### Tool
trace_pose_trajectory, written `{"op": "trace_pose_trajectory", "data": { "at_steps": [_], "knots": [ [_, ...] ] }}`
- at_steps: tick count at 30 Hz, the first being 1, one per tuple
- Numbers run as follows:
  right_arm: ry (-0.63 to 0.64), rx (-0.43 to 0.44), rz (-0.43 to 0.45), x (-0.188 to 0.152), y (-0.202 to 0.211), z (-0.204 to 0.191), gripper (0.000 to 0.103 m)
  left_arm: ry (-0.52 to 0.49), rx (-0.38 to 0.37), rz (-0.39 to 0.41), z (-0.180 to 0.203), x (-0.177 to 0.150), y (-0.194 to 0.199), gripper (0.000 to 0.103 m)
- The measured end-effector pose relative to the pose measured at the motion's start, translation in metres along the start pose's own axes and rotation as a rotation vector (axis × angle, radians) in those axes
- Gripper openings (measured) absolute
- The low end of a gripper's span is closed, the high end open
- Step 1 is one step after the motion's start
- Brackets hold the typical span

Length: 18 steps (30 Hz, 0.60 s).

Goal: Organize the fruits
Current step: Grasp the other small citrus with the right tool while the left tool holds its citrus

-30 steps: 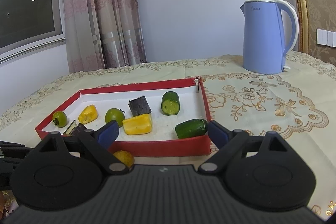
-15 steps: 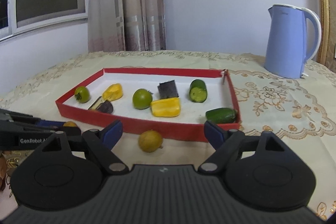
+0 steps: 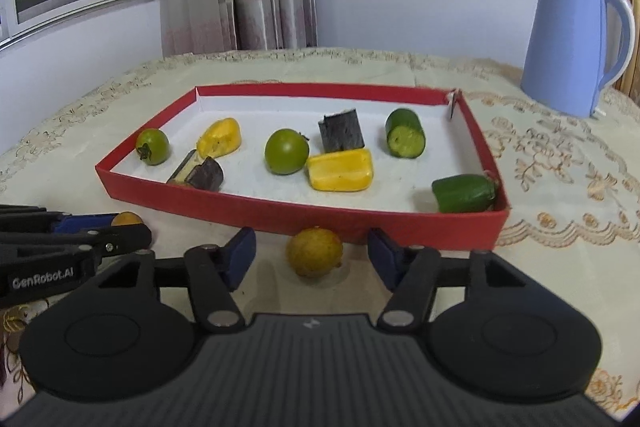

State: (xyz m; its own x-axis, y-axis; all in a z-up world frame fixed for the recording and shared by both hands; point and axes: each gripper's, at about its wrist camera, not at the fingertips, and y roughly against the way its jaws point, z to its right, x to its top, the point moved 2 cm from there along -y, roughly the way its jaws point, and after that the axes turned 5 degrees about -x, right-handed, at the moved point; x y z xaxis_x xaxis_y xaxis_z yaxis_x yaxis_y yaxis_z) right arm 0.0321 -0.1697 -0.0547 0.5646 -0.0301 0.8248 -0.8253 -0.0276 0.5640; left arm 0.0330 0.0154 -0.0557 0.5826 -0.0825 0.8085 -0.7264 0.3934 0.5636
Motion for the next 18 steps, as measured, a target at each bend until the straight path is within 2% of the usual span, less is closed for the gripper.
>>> {"op": "trace_pose_trajectory", "data": {
  "at_steps": [3, 5, 7, 11, 16, 18],
  "knots": [
    [-0.008, -0.006, -0.023, 0.0001, -0.005, -0.0013, 0.061, 0.0, -0.001, 0.001, -0.0005, -0.0003, 0.0001, 0.024],
    [-0.012, -0.013, -0.03, 0.0, -0.0062, -0.0016, 0.057, 0.0, -0.002, 0.002, -0.0008, -0.0001, -0.0003, 0.024],
    [-0.009, -0.031, -0.035, 0.0, -0.0075, -0.0021, 0.043, 0.0, -0.002, 0.002, -0.0009, -0.0003, -0.0004, 0.024],
    [-0.003, -0.046, -0.038, 0.0, -0.0092, -0.0028, 0.041, -0.002, -0.001, 0.002, -0.0009, -0.0001, -0.0005, 0.024],
    [-0.02, -0.05, -0.032, -0.0007, -0.0085, 0.0019, 0.029, -0.007, 0.002, 0.003, -0.0001, 0.0001, -0.0006, 0.024],
    [-0.033, -0.045, -0.03, -0.0011, -0.0078, 0.005, 0.029, -0.007, 0.002, 0.004, -0.0001, 0.0001, -0.0007, 0.024]
  ]
}}
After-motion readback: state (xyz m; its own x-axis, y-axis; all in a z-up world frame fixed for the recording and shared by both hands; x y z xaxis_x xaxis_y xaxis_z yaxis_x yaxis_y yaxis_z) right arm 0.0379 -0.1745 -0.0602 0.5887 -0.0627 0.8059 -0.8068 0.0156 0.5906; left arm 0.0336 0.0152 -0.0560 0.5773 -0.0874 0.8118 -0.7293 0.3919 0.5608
